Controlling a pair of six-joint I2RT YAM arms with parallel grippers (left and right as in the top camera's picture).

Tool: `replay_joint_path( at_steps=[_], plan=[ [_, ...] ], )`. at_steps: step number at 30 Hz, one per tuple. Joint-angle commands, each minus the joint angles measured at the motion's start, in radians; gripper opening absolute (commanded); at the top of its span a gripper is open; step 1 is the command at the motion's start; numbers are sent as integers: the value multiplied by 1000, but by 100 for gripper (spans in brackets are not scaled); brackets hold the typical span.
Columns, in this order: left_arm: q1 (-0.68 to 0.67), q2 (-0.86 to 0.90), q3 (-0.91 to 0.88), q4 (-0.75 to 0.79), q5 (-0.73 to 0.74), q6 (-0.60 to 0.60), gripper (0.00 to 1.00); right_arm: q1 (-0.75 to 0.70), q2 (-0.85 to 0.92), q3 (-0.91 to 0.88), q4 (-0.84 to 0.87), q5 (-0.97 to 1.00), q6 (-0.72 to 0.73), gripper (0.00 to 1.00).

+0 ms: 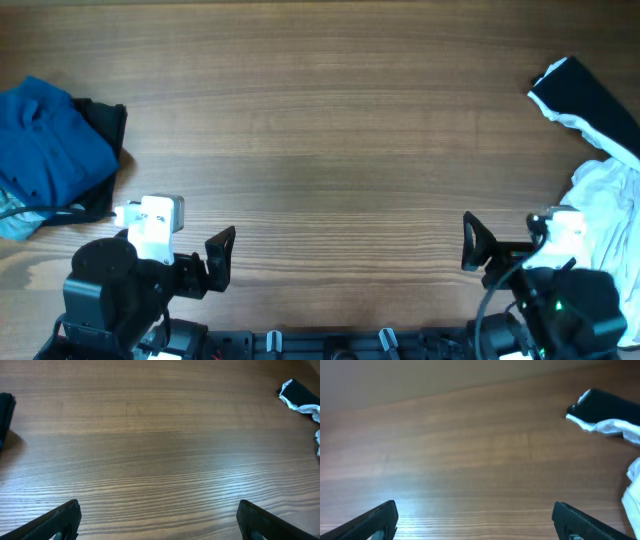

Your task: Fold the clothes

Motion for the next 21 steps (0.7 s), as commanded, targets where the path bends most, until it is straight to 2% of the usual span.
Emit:
replay_joint_path(
  at_steps=[1,5,14,16,19,21],
  plan=[
    [-2,-3,-7,3,-10,19,100,-2,-127,-119,102,0,-97,100],
    [-2,-3,-7,3,-9,19,100,-27,-275,-316,331,-49,-190,100],
    [-2,-3,-7,3,-9,19,100,-119,-282,-690,994,-50,-307,100],
    [-2,-3,-7,3,-10,19,100,-145,-282,-772,1094,-120,-329,100],
    [-2,-3,-7,3,-10,19,100,-157,-282,-771,925,-232,-356,100],
    [-2,-3,-7,3,-10,19,100,-157,-282,-771,934,-236,-297,100]
  ],
)
